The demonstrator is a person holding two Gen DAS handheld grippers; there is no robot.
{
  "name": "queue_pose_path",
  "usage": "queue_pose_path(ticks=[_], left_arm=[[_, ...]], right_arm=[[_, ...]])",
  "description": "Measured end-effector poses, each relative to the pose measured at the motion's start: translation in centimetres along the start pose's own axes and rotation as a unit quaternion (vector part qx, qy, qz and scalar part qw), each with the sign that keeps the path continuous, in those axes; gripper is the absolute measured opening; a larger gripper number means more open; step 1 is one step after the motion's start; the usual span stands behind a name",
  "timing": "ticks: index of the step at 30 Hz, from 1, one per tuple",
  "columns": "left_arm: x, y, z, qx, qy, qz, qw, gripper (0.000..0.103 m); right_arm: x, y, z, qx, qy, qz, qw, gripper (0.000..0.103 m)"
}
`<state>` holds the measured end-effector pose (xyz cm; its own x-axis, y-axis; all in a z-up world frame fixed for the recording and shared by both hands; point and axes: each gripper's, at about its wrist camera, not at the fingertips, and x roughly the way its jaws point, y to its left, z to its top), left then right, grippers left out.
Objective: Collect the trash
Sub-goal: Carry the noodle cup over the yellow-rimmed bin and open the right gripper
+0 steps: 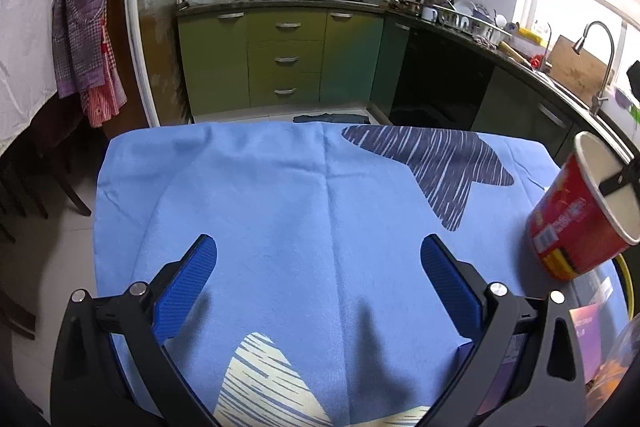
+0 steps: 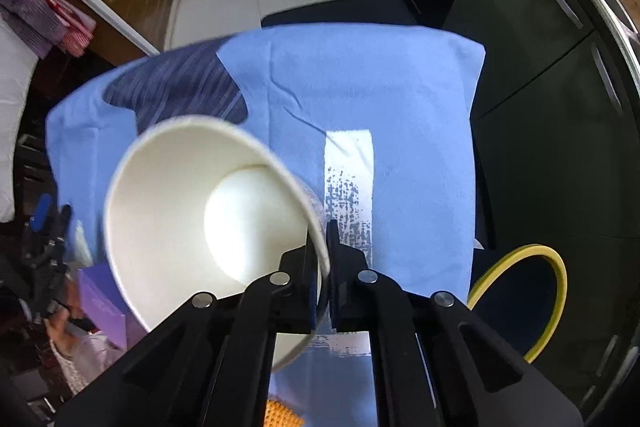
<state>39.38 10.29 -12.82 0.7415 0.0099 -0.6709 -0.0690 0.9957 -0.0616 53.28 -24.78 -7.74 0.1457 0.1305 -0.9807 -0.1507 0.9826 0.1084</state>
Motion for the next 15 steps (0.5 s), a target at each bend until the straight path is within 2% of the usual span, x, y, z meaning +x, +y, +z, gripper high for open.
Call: queue_pose_path(ticks=[3, 6, 9, 13, 15], left_arm=[[-0.2, 0.1, -0.1, -0.001, -0.005, -0.005, 1.0, 0.097], [-0.3, 0.0, -0.1, 0.001, -0.007, -0.006, 1.0, 0.097], [-0.4, -0.1, -0.1, 0.0, -0.009, -0.007, 0.9999, 0.097], [-0.2, 0.0, -0.2, -0.005, -0.007, -0.014, 0.9999, 0.097], [0.0, -0.1, -0.3, -0.006, -0.005, -0.016, 0.9999, 0.097]], right_arm=[[-2.9, -1.7, -0.7, 0.017, -0.022, 0.023, 0.999, 0.005], [-6.9, -5.5, -2.5, 0.045, -0.052, 0.023, 0.997, 0.005], [-10.1, -12.0, -6.0, 0.095, -0.069, 0.009, 0.993, 0.005], [-10.3, -19.9, -10.7, 0.16, -0.062, -0.012, 0.985, 0.005], [-8.6, -23.9, -13.0, 0.193, -0.049, -0.017, 0.98, 0.005]])
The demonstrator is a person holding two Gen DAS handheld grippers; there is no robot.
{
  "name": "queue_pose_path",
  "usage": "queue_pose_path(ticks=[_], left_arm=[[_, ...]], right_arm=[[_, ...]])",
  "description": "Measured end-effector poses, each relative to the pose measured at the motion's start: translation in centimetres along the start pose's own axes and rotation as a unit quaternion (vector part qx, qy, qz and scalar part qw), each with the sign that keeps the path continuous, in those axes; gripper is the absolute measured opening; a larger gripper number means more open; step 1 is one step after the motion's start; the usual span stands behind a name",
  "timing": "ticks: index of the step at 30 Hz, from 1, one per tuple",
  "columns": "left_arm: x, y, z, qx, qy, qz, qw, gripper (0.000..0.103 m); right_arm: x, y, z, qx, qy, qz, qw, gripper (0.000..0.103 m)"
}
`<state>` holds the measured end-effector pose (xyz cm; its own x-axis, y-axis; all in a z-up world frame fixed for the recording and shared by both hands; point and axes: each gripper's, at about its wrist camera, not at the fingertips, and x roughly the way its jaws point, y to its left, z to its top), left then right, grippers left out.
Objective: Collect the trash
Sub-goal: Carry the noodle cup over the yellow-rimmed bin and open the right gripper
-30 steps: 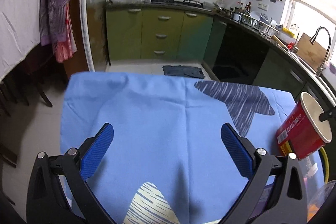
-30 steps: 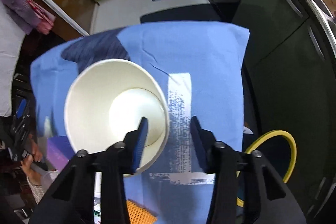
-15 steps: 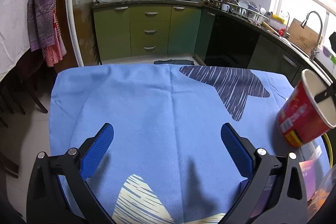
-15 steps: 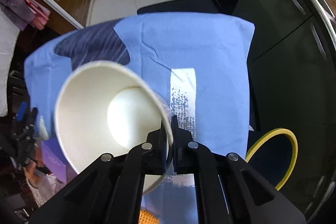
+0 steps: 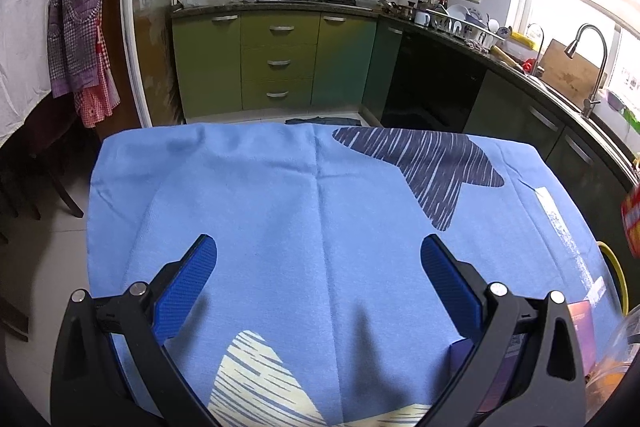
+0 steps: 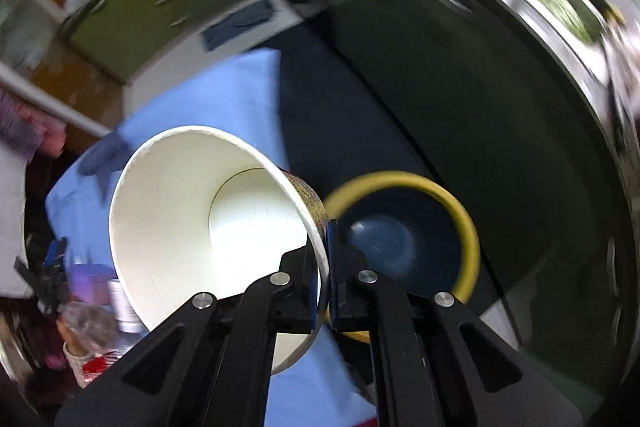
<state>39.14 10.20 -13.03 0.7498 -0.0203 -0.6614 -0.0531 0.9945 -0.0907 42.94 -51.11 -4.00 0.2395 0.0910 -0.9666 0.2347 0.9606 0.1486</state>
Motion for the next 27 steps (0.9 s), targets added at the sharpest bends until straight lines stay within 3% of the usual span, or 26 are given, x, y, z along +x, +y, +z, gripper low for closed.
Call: queue_pose_path(ticks=[7, 16, 20, 27], left_arm=[[0.4, -0.4, -0.2, 0.006, 0.002, -0.001, 1.0, 0.097], [0.4, -0.5, -0.3, 0.009, 0.004, -0.003, 0.9999, 0.097], [0.5, -0.6, -0.2, 0.012, 0.007, -0.006, 0.9999, 0.097], [0.3, -1.0, -0.2, 0.018, 0.006, -0.007, 0.9998, 0.097]], right_arm=[[7.6, -7.5, -1.5, 0.058, 0.037, -0.01, 0.998, 0.005], [14.9, -9.6, -2.8, 0.078, 0.064, -0.026, 0.995, 0.007], [16.3, -9.9, -2.8, 0.087, 0.074, -0.025, 0.993, 0.014], [14.5, -9.3, -3.1, 0.087, 0.053, -0.019, 0.995, 0.015]])
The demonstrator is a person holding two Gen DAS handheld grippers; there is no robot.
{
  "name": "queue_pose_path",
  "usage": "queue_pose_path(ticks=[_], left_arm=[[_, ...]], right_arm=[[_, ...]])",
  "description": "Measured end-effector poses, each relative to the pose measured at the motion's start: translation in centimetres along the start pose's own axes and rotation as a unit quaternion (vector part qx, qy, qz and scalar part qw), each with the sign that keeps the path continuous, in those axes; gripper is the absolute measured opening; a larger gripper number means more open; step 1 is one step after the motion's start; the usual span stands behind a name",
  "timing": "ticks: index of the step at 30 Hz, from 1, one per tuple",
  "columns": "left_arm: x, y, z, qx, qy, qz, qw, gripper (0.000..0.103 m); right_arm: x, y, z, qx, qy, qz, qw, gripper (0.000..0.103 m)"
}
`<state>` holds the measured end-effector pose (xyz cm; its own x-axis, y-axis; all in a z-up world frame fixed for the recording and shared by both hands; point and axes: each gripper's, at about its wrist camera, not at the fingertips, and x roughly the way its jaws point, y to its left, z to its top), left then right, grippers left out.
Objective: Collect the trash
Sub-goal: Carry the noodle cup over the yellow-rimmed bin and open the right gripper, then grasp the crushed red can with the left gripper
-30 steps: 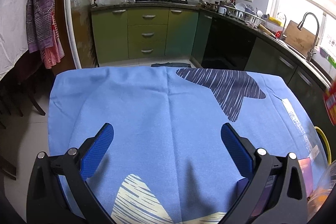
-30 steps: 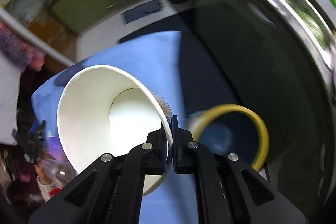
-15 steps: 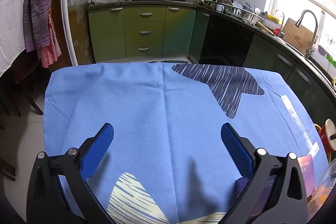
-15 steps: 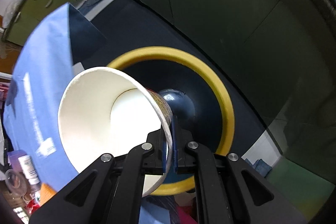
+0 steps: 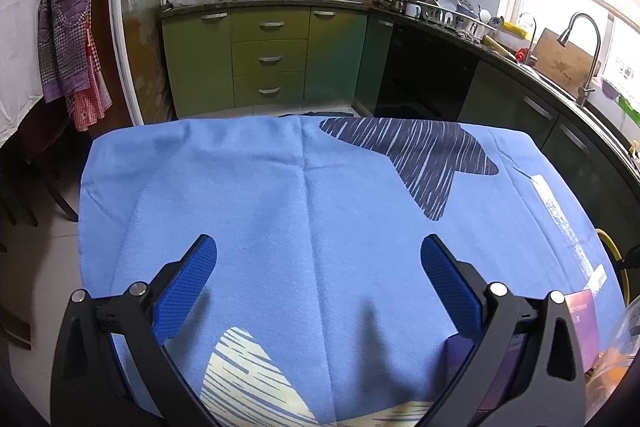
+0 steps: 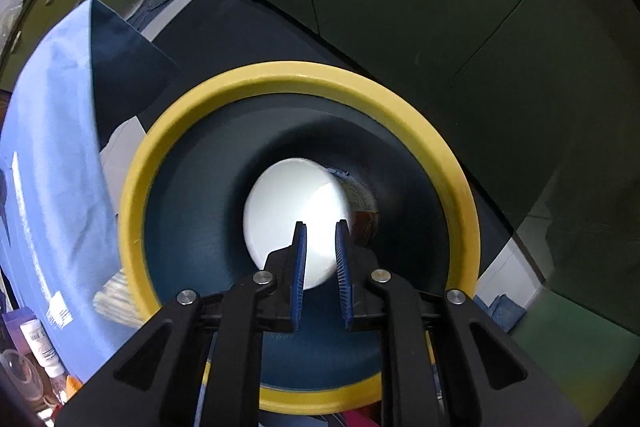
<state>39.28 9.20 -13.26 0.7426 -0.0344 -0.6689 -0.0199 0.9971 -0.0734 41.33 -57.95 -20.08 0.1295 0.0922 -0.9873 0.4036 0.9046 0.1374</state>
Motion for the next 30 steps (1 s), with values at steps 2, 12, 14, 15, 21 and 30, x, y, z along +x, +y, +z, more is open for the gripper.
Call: queue_pose_path(ticks=[2, 12, 14, 15, 21, 30], left_arm=[[-0.4, -0.1, 0.2, -0.001, 0.003, 0.001, 1.0, 0.097], [-10.3, -0.5, 1.2, 0.034, 0.006, -0.025, 0.9991, 0.097], [-13.7, -0.3, 0.8, 0.034, 0.012, -0.039, 0.9986, 0.097], [-15.0, -0.2, 0.6, 0.03, 0.019, -0.046, 0.9983, 0.097], [-21.6, -2.1, -3.8, 0.022, 0.099, -0.091, 0.9907, 0.097], [-20.0, -3.9, -9.0, 0.037, 0.189, -0.11, 0.975, 0.097]], right_arm=[[-1.6, 0.5, -1.0, -0.007, -0.017, 0.02, 1.0, 0.017], [-8.8, 3.3, -11.8, -0.1, -0.075, 0.142, 0.982, 0.032], [-9.3, 3.5, -14.1, -0.116, -0.078, 0.167, 0.976, 0.034], [-9.2, 3.6, -14.6, -0.12, -0.079, 0.172, 0.975, 0.036], [-8.2, 3.9, -16.8, -0.15, -0.07, 0.201, 0.965, 0.038], [-7.3, 4.0, -18.7, -0.163, -0.06, 0.223, 0.959, 0.038]])
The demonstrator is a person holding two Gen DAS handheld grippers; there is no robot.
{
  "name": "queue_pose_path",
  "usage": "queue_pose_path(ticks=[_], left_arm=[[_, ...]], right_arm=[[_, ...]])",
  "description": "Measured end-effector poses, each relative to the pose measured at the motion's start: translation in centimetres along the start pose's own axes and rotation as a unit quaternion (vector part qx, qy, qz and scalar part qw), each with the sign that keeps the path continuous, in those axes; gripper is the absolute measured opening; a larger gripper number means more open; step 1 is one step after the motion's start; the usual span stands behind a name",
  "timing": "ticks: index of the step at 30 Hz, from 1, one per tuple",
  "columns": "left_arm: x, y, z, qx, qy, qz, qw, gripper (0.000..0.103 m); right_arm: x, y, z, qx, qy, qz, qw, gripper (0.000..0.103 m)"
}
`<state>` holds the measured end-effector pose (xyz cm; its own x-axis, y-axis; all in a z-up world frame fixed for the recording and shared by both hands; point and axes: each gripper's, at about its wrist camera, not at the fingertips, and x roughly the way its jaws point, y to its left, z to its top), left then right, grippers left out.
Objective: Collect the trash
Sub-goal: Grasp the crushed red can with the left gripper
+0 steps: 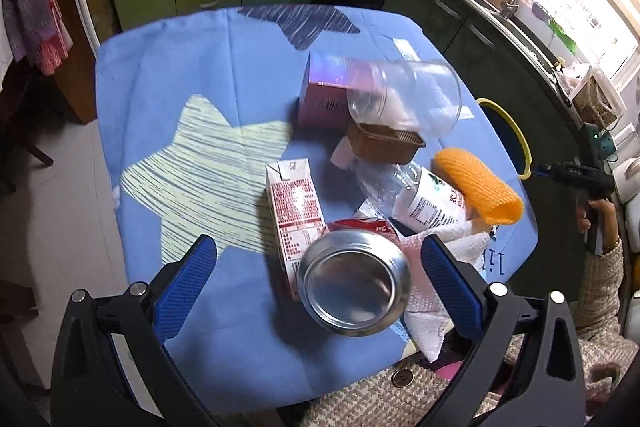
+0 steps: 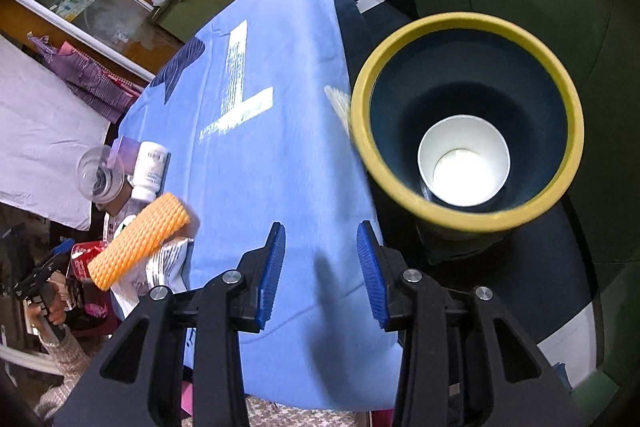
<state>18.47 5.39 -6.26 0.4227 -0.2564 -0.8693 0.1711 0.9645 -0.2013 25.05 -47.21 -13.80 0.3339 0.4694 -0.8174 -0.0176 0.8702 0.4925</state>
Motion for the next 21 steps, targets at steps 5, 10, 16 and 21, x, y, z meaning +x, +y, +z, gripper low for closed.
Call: queue_pose_path(ticks=[5, 10, 16, 21], left_arm=[[1.5, -0.3, 0.0, -0.004, 0.035, -0.06, 0.9976, 0.097], [2.9, -0.7, -0.6, -0.005, 0.067, -0.08, 0.9945, 0.097], [3.1, -1.3, -0.7, 0.005, 0.079, -0.073, 0.9942, 0.096], [3.2, -1.6, -0.7, 0.008, 0.08, -0.076, 0.9938, 0.096]], right_arm=[[-0.3, -0.4, -0.6, 0.003, -0.001, 0.001, 1.0, 0.038], [-0.1, -0.4, -0.7, 0.003, 0.001, 0.002, 1.0, 0.04], [0.8, -0.2, -0.6, -0.001, 0.009, 0.003, 1.0, 0.04], [1.3, 0.0, -0.5, -0.003, 0.014, 0.006, 1.0, 0.04]])
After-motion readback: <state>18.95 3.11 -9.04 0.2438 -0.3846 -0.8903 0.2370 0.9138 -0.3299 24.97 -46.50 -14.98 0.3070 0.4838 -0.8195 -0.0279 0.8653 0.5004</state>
